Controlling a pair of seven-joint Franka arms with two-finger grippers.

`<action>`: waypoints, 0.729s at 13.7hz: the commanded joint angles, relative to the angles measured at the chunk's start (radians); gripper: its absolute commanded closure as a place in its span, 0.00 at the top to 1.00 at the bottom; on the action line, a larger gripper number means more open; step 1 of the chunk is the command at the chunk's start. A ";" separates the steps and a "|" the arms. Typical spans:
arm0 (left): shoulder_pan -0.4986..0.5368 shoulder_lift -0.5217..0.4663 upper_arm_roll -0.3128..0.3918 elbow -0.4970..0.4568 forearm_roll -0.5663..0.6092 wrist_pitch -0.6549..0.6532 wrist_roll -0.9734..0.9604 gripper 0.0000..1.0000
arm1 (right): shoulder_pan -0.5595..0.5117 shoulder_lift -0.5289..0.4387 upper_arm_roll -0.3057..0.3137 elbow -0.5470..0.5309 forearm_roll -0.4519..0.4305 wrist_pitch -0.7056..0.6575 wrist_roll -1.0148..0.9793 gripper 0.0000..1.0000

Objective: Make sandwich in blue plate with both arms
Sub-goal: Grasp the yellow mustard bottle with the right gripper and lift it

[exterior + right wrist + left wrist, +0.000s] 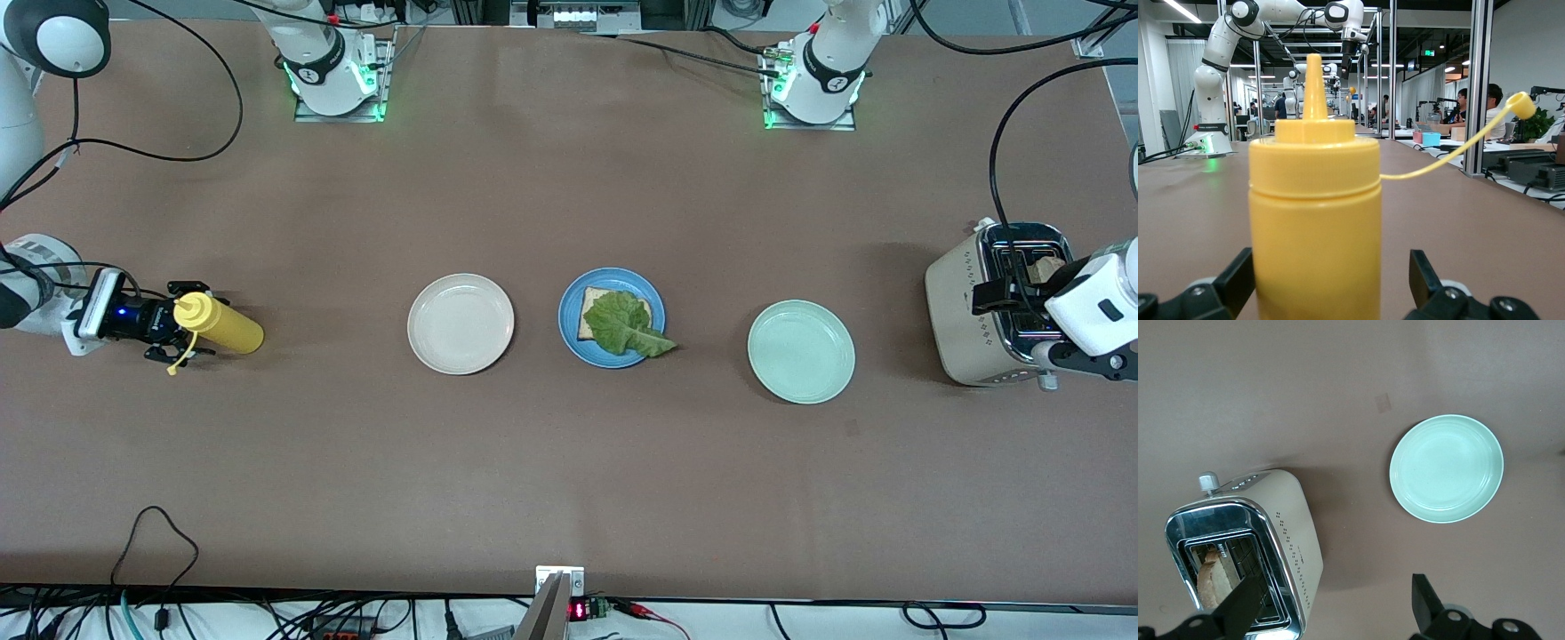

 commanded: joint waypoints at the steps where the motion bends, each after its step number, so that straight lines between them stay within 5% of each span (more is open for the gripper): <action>1: 0.005 0.000 -0.007 0.014 -0.001 -0.004 0.004 1.00 | 0.018 0.010 0.002 0.018 0.018 -0.015 0.001 1.00; 3: 0.005 0.000 -0.007 0.014 -0.001 -0.004 0.004 1.00 | 0.039 0.004 0.002 0.022 0.026 -0.009 0.002 0.96; 7: 0.005 0.000 -0.007 0.014 -0.001 -0.004 0.004 1.00 | 0.049 -0.008 0.001 0.025 0.027 0.004 0.013 0.42; 10: 0.005 0.000 -0.007 0.014 -0.001 -0.004 0.004 1.00 | 0.102 -0.065 -0.002 0.025 0.011 0.019 0.046 0.28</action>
